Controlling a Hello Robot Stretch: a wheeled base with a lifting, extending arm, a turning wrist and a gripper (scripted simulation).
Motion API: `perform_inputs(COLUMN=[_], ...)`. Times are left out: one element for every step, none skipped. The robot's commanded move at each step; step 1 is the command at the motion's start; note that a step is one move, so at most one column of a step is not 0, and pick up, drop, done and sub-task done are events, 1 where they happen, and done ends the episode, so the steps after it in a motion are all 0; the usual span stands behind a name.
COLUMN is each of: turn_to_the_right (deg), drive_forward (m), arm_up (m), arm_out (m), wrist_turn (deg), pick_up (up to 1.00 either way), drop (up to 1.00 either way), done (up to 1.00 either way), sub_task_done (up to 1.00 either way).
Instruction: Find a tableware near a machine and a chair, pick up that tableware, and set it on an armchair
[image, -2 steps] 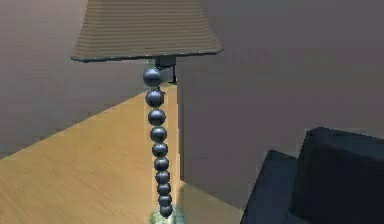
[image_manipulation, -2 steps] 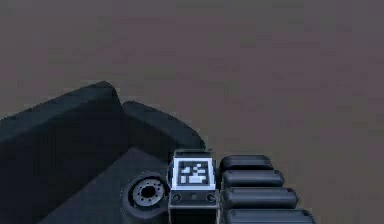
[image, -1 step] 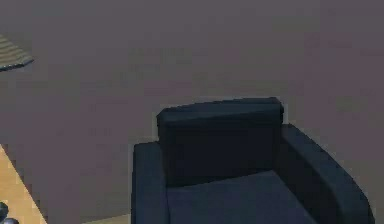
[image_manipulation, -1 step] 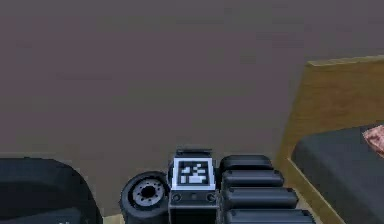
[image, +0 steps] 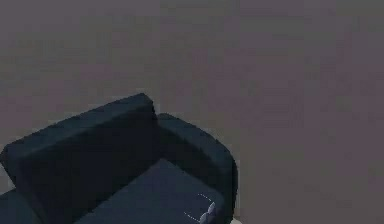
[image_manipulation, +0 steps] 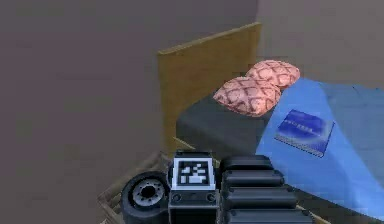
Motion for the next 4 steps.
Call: perform_inputs(turn_to_the_right=[-45.0,-45.0,-45.0,-9.0], drive_forward=[0.0,0.0,0.0,0.0], arm_up=[0.0,0.0,0.0,0.0], arm_out=[0.0,0.0,0.0,0.0], wrist_turn=[0.0,0.0,0.0,0.0], pick_up=[0.0,0.0,0.0,0.0], drop=[0.0,0.0,0.0,0.0], done=[0.0,0.0,0.0,0.0], sub_task_done=[0.0,0.0,0.0,0.0])
